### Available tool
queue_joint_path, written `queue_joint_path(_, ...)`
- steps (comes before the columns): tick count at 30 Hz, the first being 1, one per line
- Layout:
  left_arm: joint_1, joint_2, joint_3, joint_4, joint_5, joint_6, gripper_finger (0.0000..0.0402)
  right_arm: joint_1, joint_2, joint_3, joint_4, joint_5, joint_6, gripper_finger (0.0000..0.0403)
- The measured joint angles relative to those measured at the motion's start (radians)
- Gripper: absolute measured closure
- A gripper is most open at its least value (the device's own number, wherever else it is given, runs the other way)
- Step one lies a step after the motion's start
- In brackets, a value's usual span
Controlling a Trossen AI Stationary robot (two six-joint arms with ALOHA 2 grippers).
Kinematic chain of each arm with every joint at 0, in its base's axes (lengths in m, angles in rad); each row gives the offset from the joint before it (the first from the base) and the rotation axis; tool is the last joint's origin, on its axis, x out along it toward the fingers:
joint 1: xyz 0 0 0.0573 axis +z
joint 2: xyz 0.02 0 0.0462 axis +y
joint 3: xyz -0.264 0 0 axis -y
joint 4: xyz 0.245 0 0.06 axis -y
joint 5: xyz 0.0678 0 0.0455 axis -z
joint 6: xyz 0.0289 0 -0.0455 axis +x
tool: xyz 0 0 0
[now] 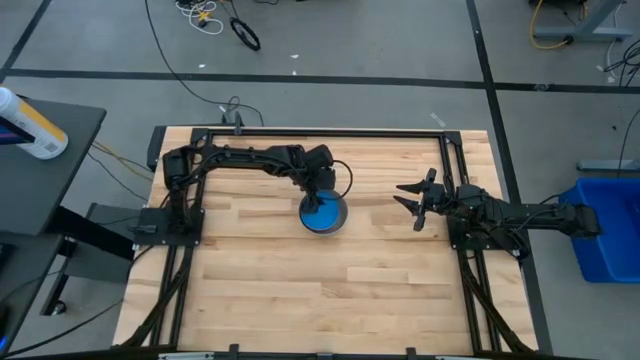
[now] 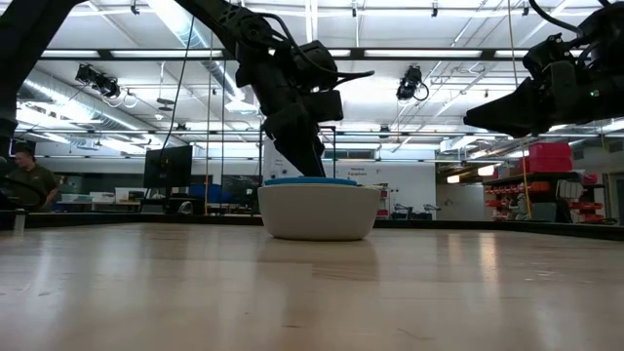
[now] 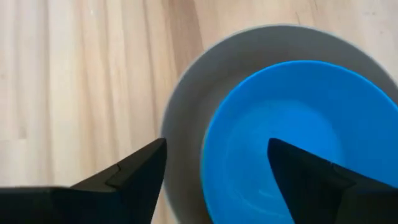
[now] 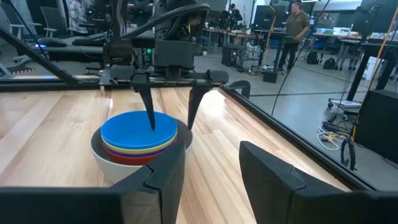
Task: Nest bowls inside each other
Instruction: Return to Home Position
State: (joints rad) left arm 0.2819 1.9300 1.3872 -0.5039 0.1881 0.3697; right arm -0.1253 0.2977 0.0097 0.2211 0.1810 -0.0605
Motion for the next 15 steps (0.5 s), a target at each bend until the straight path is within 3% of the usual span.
queue_joint_path(9,0.001,-0.08,0.078,-0.022,-0.02,0.007,0.0108,0.0,0.0,0.0,0.0,0.0,0.0,0.0248)
queue_joint_path(15,0.004,-0.234,0.088,-0.135,-0.054,0.0,0.0109,0.0,0.0,0.0,0.0,0.0,0.0,0.0247)
